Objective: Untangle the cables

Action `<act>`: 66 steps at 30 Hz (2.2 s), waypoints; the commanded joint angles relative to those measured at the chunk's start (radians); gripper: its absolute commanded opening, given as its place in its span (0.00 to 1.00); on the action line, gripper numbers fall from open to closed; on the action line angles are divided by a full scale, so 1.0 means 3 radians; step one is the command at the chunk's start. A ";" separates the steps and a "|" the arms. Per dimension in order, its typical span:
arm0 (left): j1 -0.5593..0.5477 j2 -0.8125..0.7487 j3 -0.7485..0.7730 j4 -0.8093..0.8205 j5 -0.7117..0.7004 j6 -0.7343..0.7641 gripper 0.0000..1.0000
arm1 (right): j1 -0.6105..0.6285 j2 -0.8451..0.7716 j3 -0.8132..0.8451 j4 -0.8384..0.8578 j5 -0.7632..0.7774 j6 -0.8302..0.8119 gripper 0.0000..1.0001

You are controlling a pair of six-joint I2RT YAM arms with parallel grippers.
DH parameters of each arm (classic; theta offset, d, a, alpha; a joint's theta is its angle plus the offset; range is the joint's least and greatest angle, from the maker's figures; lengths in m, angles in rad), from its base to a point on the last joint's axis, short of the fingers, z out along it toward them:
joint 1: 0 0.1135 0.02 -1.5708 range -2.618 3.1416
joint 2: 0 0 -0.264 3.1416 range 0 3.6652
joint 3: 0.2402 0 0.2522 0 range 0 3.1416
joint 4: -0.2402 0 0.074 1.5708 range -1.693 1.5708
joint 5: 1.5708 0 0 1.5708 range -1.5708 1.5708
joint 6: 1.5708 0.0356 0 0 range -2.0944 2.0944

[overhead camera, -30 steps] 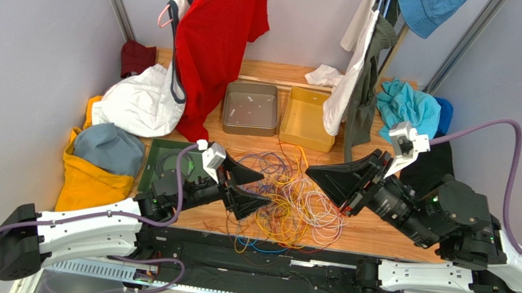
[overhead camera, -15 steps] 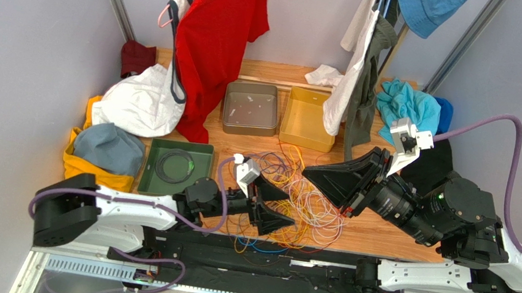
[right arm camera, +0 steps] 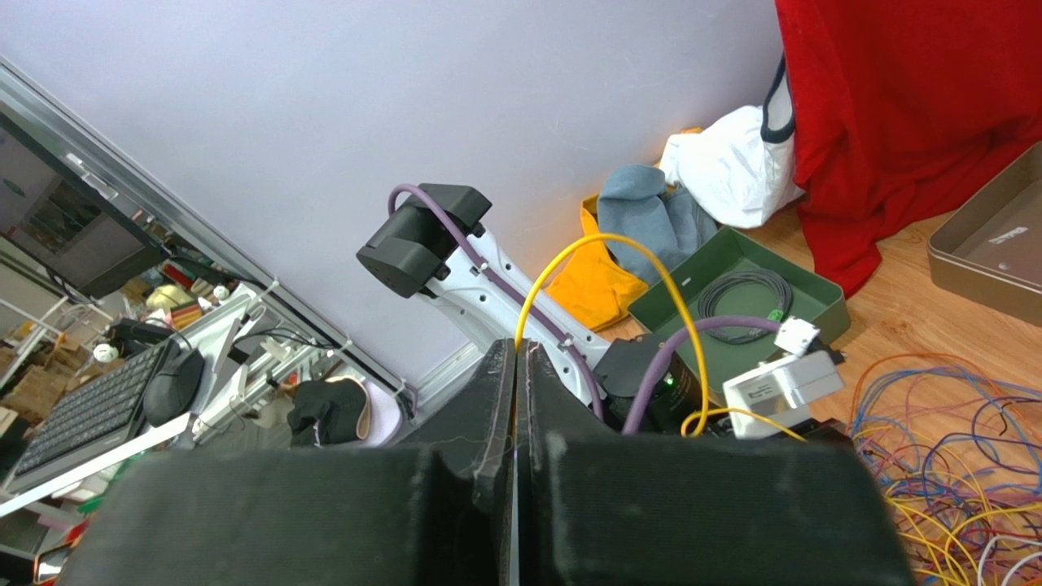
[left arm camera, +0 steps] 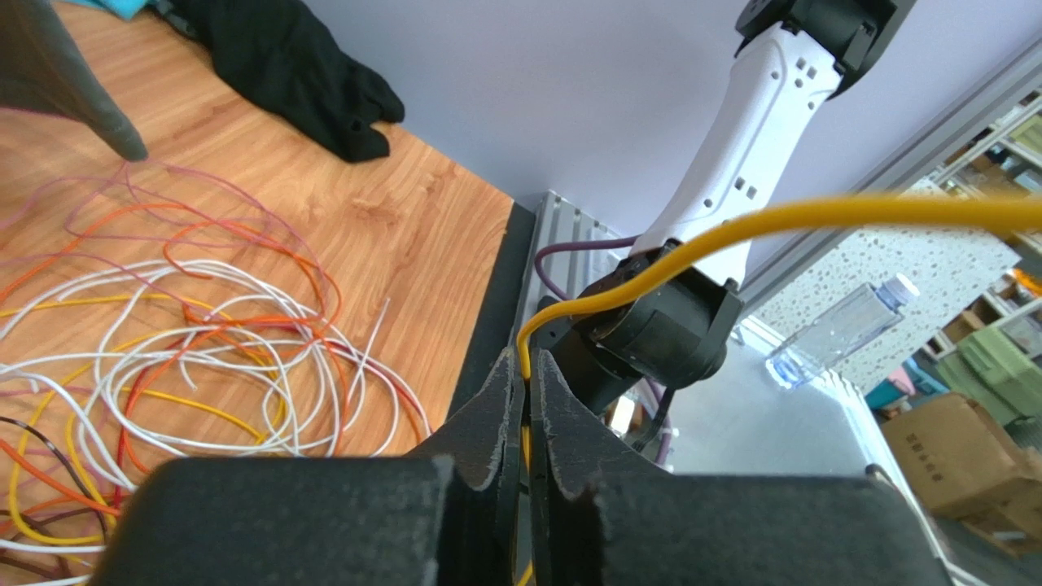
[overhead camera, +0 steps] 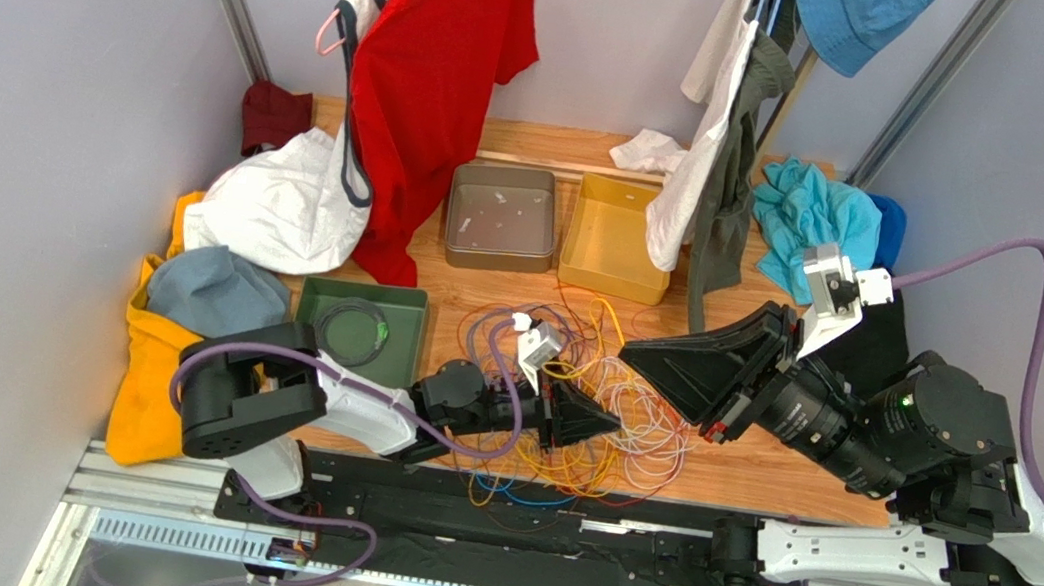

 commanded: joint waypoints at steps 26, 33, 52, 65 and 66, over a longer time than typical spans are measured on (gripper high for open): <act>0.0078 -0.1968 0.3260 -0.7260 -0.2077 0.0522 0.00 | 0.0000 -0.1001 -0.1559 -0.0614 0.1071 0.0598 0.45; 0.0512 -0.1017 0.4585 -0.8328 -0.2093 0.0742 0.00 | 0.0005 -0.0990 -0.1861 -0.0553 0.0923 0.0757 0.44; 0.0993 0.0074 0.5547 -0.8954 -0.0969 0.1013 0.00 | 0.0005 -0.1261 -0.1958 -0.0757 0.0862 0.0839 0.43; 0.1464 -0.0525 0.5265 -0.7757 0.0051 0.0476 0.00 | 0.0005 -0.1364 -0.2004 -0.0788 0.0805 0.0931 0.41; 0.1489 -0.0500 0.5337 -0.7767 -0.0082 0.0481 0.00 | 0.0005 -0.1354 -0.1999 -0.0788 0.0810 0.0926 0.41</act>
